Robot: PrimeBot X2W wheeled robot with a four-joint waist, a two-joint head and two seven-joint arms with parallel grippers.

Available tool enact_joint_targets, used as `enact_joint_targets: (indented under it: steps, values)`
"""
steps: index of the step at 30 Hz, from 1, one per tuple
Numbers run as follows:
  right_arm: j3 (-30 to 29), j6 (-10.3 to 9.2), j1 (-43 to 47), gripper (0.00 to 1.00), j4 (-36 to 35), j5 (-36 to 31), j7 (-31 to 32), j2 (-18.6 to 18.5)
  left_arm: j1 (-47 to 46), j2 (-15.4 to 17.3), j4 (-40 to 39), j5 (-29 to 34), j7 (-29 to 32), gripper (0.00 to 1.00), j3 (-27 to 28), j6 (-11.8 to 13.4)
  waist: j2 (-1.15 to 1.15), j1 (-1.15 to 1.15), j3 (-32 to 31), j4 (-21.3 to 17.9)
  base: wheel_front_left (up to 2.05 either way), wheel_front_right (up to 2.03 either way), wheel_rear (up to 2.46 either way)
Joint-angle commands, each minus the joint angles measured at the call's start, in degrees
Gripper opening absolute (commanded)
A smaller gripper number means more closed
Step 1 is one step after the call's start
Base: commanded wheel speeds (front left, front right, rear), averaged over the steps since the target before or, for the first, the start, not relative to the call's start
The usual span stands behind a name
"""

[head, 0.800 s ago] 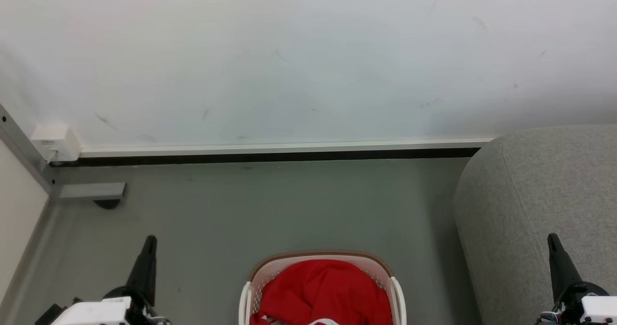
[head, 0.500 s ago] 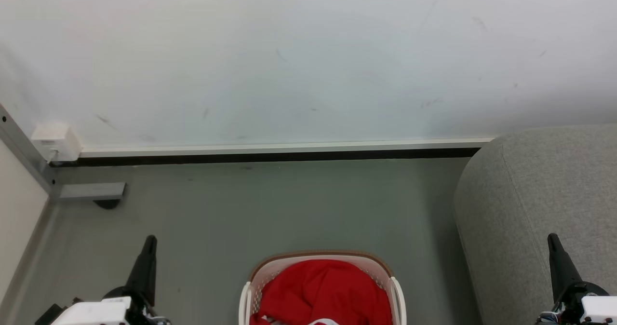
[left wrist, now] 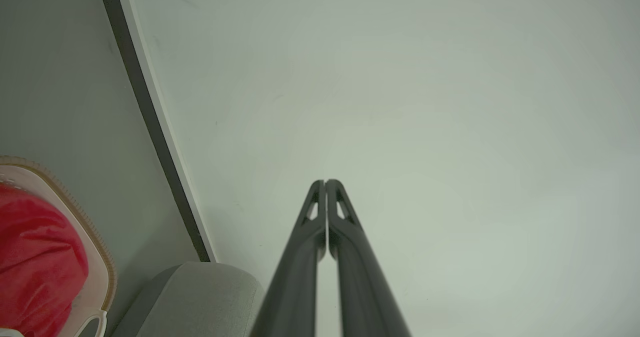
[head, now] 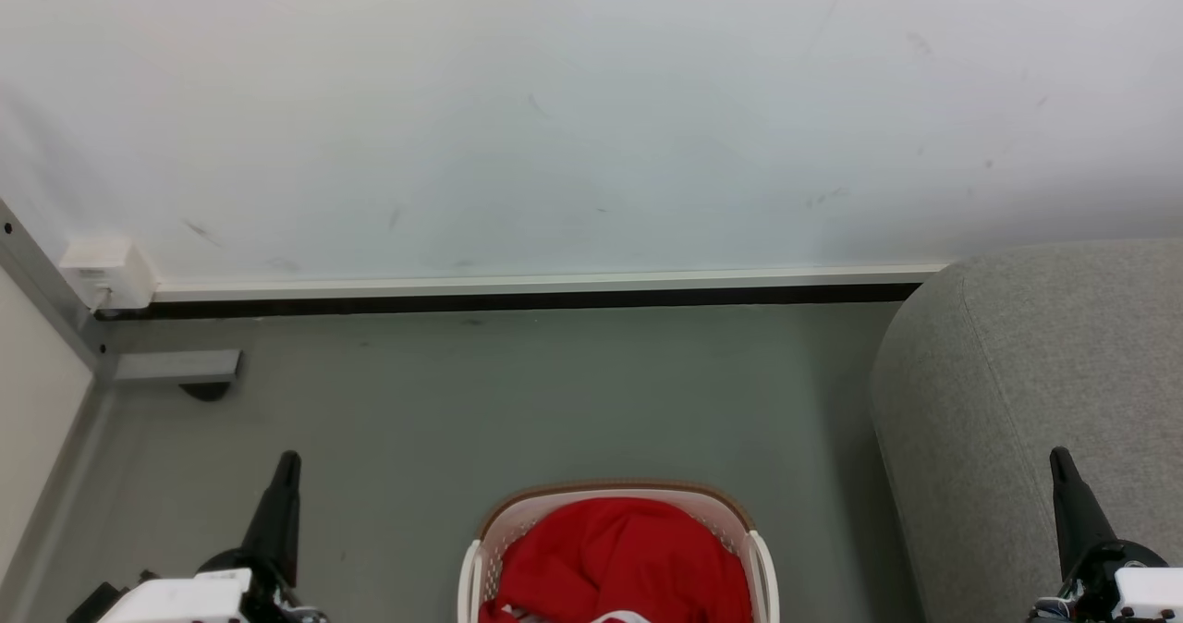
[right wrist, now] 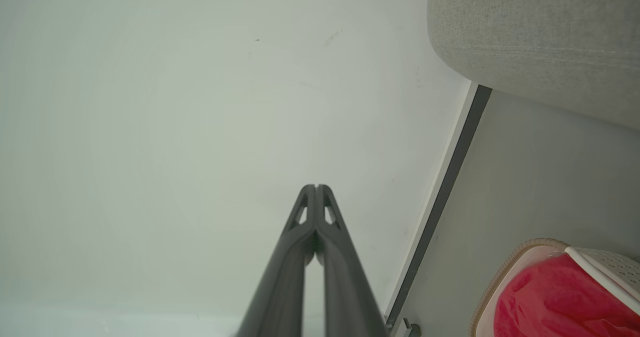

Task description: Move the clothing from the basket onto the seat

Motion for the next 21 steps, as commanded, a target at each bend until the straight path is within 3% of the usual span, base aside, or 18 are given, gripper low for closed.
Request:
enact_joint_targets:
  steps: [1,3,4,13,21]
  values:
    - [-0.23,-0.20,-0.83,0.00,-0.21,-0.18,0.09,-0.35,-0.59,0.20,-0.21,-0.81,0.10,0.00,0.05,-0.04,0.00,0.00,0.00,0.00,0.00,0.00,0.00]
    - [-0.23,-0.20,-0.83,0.00,-0.21,-0.18,0.09,-0.35,-0.59,0.20,-0.21,-0.81,0.10,0.00,0.05,-0.04,0.00,0.00,0.00,0.00,0.00,0.00,0.00]
    - [0.04,0.00,0.09,1.00,0.15,0.00,-0.03,0.02,0.07,-0.02,0.16,0.04,-0.05,1.00,-0.01,-0.01,0.00,0.00,0.00,0.00,0.00,0.00,0.00]
    - [1.68,-0.01,1.09,1.00,0.38,-1.64,-2.25,0.18,0.98,-0.17,0.44,1.19,-2.29,1.00,-1.74,0.12,0.00,0.00,-0.04,0.05,0.00,0.00,0.00]
    - [2.33,-0.01,1.52,1.00,-1.15,-9.87,-4.43,-0.04,1.28,-0.13,-0.68,6.31,-4.44,1.00,-3.11,1.01,0.00,0.00,-0.11,0.11,0.00,0.00,0.00]
